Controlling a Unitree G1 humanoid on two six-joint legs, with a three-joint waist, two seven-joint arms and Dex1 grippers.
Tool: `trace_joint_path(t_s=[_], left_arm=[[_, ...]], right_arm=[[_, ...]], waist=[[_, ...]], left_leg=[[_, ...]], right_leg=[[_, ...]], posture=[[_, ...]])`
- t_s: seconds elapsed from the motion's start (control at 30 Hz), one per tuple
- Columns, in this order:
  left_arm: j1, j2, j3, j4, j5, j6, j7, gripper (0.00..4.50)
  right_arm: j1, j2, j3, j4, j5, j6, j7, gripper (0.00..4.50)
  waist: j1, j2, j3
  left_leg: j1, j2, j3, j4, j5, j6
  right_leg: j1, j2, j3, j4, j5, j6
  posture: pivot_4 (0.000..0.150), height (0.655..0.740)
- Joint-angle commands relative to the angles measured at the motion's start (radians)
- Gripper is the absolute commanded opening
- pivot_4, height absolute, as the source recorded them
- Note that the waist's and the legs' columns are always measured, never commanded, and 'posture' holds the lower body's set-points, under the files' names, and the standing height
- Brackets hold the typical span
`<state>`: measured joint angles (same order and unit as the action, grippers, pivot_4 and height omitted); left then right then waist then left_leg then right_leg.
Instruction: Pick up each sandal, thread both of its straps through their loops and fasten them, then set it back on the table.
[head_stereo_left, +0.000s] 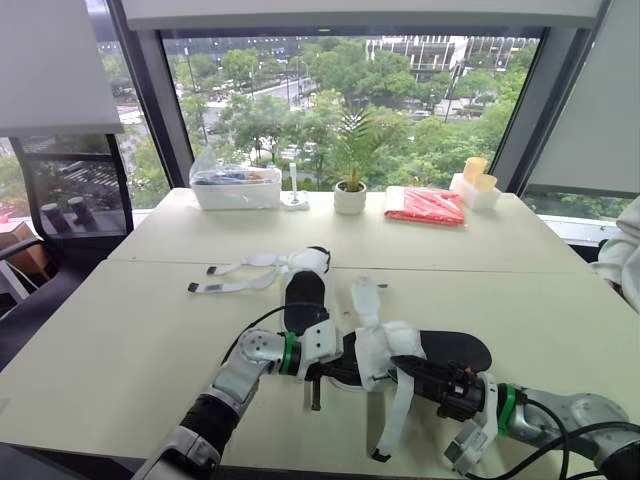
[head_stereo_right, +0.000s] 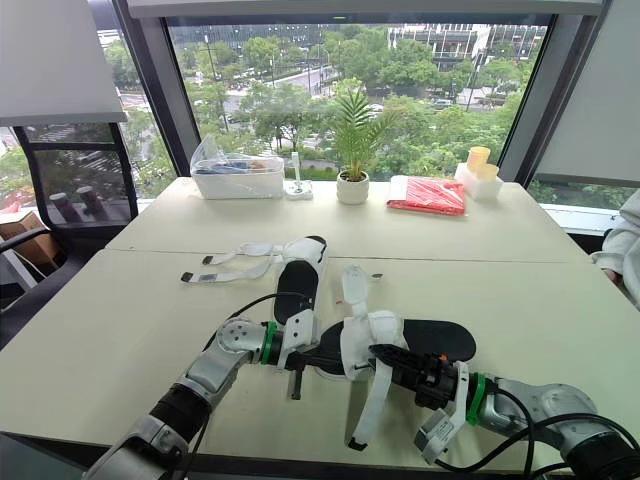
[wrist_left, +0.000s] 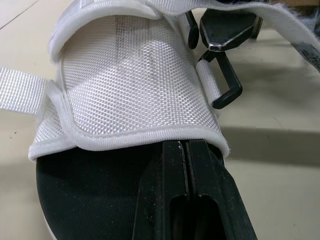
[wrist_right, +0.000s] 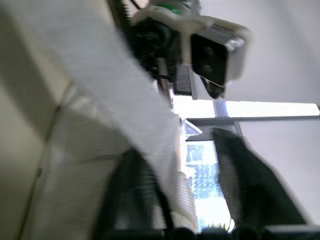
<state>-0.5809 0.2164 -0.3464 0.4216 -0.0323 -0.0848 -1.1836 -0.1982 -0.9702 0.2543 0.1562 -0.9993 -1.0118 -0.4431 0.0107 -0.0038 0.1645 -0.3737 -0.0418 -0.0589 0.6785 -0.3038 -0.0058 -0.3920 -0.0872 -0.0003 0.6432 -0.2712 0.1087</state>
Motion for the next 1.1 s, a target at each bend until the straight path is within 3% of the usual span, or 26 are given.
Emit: trace_joint_path(t_s=[0.03,0.07,0.3,0.37,0.57,0.73,0.9,1.1], left_arm=[[0.028,0.005,-0.051,-0.001,0.023,0.018,-0.014,0.0],[0.028,0.004,-0.05,0.003,0.023,0.018,-0.012,0.0],[0.013,-0.001,-0.053,0.038,0.03,-0.009,-0.016,0.0],[0.0,-0.005,-0.054,0.064,0.034,-0.026,-0.016,0.0],[-0.024,-0.019,-0.057,0.116,0.035,-0.063,-0.017,0.0],[-0.037,-0.03,-0.063,0.145,0.04,-0.089,-0.019,0.0],[-0.043,-0.037,-0.067,0.155,0.04,-0.1,-0.016,0.0],[-0.044,-0.038,-0.064,0.154,0.044,-0.098,-0.002,0.0]], right_arm=[[0.044,-0.065,-0.012,-0.048,0.138,-0.027,0.144,3.84],[0.058,-0.089,-0.011,-0.068,0.193,-0.03,0.193,4.28],[0.174,-0.277,-0.002,-0.145,0.551,-0.009,0.543,4.28],[0.213,-0.342,0.013,-0.167,0.74,0.065,0.679,4.28],[0.354,-0.505,-0.053,-0.435,1.586,0.73,1.105,4.28],[0.275,-0.53,-0.139,-0.553,2.053,1.272,1.262,4.28],[0.136,-0.386,-0.129,-0.498,2.279,1.666,1.242,4.28],[0.091,-0.229,-0.141,-0.469,2.295,1.903,1.192,4.28]], waist=[[0.0,0.0,0.0],[0.0,0.0,0.0],[0.0,0.001,-0.001],[0.002,0.001,-0.001],[0.006,0.002,-0.001],[0.008,0.002,-0.001],[0.028,0.0,0.0],[0.032,0.001,-0.001]], left_leg=[[0.002,0.0,0.0,0.0,-0.001,0.001],[0.002,0.0,0.0,0.0,-0.001,0.002],[0.001,0.0,0.0,0.0,-0.002,0.003],[0.001,0.0,0.0,0.001,-0.002,0.003],[0.001,0.002,-0.001,0.002,-0.003,0.005],[0.0,0.001,-0.003,0.002,-0.004,0.006],[-0.002,0.001,-0.003,0.002,-0.005,0.008],[-0.014,-0.001,-0.003,0.005,-0.005,0.008]], right_leg=[[0.003,0.0,0.0,-0.001,0.0,0.001],[0.003,0.0,0.0,-0.001,0.0,0.001],[0.003,0.0,0.0,-0.003,0.0,0.001],[0.003,0.0,0.0,-0.004,0.0,0.001],[0.006,-0.001,-0.001,-0.007,0.0,0.0],[0.01,-0.006,-0.003,-0.014,-0.001,-0.003],[0.009,-0.009,-0.003,-0.017,-0.001,-0.003],[-0.003,-0.01,-0.003,-0.017,0.004,0.006]], posture=[[0.15,0.7374],[0.15,0.7374],[0.15,0.7374],[0.15,0.7374],[0.15,0.7374],[0.15,0.7374],[0.15,0.7374],[0.15,0.7374]])
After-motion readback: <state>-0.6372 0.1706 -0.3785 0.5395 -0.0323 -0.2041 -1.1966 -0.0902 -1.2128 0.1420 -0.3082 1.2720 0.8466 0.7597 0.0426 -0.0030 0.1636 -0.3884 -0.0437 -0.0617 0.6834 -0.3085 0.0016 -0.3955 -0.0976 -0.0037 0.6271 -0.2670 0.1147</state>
